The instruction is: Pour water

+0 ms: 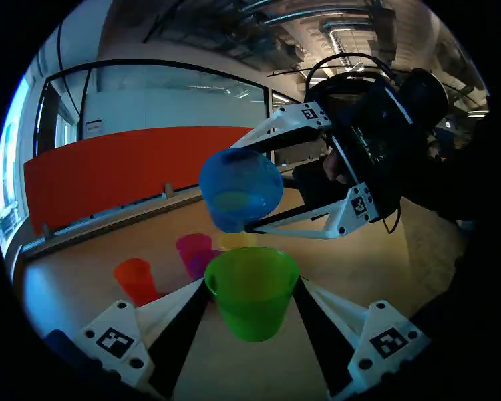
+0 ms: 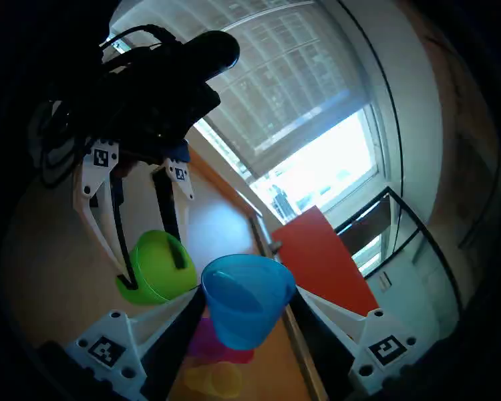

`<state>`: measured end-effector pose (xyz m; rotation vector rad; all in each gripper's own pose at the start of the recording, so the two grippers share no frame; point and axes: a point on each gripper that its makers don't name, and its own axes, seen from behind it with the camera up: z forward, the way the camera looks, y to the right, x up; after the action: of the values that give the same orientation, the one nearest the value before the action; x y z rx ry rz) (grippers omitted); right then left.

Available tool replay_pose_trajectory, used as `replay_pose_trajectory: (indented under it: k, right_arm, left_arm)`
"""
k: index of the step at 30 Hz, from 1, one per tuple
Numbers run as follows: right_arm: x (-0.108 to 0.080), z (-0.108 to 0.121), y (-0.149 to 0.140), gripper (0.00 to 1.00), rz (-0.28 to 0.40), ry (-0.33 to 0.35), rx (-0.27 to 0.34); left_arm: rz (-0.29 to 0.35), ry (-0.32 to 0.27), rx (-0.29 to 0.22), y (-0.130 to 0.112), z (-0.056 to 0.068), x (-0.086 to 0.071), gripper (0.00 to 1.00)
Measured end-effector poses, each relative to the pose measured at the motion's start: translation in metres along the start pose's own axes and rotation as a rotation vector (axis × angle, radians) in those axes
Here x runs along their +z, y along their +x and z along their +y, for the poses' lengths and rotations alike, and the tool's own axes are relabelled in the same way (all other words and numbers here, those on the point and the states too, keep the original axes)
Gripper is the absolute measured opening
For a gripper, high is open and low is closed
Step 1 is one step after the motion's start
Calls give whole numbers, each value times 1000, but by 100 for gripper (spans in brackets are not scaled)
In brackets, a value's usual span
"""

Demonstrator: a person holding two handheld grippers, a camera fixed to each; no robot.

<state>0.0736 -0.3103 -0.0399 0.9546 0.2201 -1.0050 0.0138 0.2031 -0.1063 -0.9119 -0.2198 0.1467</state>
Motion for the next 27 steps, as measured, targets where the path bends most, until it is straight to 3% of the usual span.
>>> replay_pose_trajectory:
  k: [27]
  right_arm:
    - [3,3,6,91,-14,3,-146]
  left_arm:
    - [6,-6,2,2,2,1,86]
